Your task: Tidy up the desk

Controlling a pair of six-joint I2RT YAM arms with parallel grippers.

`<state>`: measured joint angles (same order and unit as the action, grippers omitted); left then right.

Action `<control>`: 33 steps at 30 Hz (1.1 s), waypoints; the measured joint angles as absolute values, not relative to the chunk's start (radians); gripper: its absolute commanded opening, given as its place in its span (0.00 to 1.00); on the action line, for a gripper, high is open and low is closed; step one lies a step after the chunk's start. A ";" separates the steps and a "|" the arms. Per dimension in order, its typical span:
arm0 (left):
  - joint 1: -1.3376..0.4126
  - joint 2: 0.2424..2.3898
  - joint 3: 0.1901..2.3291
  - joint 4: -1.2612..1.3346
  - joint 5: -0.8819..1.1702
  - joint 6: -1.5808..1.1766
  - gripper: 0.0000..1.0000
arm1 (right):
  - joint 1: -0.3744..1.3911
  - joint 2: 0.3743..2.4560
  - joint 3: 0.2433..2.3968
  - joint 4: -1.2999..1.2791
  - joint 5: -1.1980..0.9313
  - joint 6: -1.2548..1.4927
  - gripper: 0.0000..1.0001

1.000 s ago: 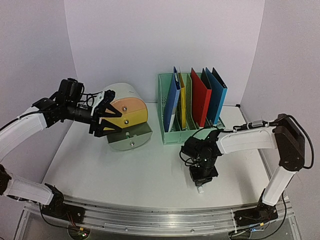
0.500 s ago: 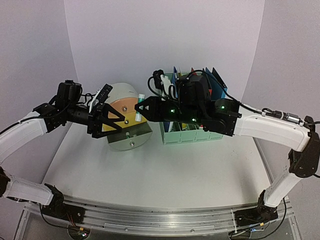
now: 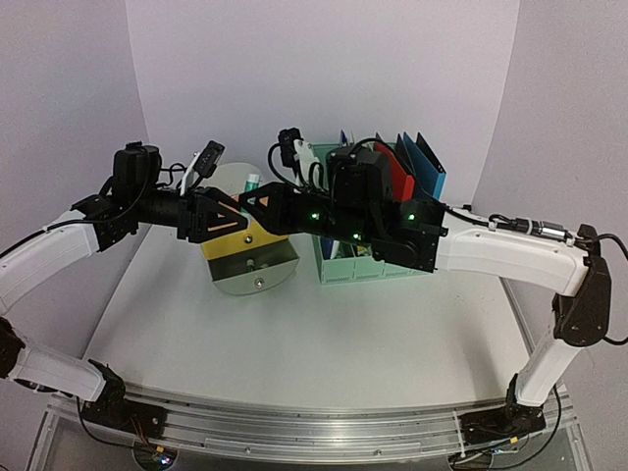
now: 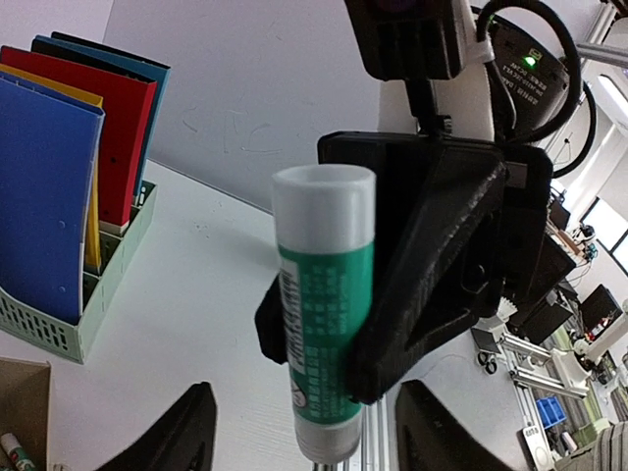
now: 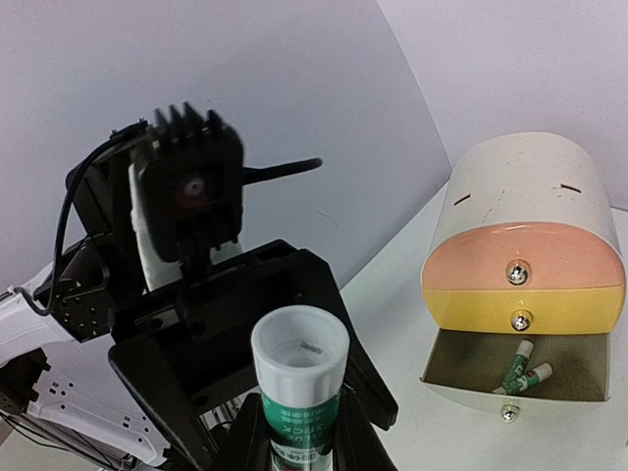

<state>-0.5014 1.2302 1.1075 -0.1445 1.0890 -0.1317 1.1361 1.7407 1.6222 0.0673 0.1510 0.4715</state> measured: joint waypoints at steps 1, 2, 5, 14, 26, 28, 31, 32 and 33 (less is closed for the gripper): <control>-0.501 1.232 1.108 -0.139 1.089 -0.146 0.45 | 1.136 1.741 1.624 0.068 0.148 0.471 0.00; -0.501 1.233 1.109 -0.134 1.088 -0.151 0.38 | 1.139 1.742 1.626 0.071 0.144 0.470 0.00; -0.502 1.235 1.114 -0.121 1.096 -0.169 0.09 | 1.140 1.744 1.631 0.082 0.139 0.464 0.00; -0.506 1.237 1.127 -0.140 1.063 -0.167 0.00 | 1.138 1.747 1.623 0.107 0.155 0.462 0.82; -0.506 1.388 1.135 -0.419 0.454 0.353 0.00 | 1.095 1.528 1.369 0.022 0.451 0.544 0.90; -0.504 1.422 1.130 -0.437 0.380 0.428 0.00 | 1.080 1.499 1.347 0.009 0.477 0.562 0.91; -0.504 1.469 1.130 -0.453 0.286 0.522 0.00 | 1.064 1.472 1.317 -0.013 0.506 0.588 0.90; -0.504 1.490 1.133 -0.460 0.256 0.547 0.03 | 1.064 1.470 1.312 -0.018 0.510 0.593 0.90; -0.504 1.512 1.138 -0.471 0.231 0.567 0.08 | 1.064 1.469 1.308 -0.023 0.512 0.597 0.90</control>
<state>-0.5041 1.5117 1.1377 -0.4705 0.2310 0.5669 1.0637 1.4693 1.3080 -0.0233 0.5117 0.5974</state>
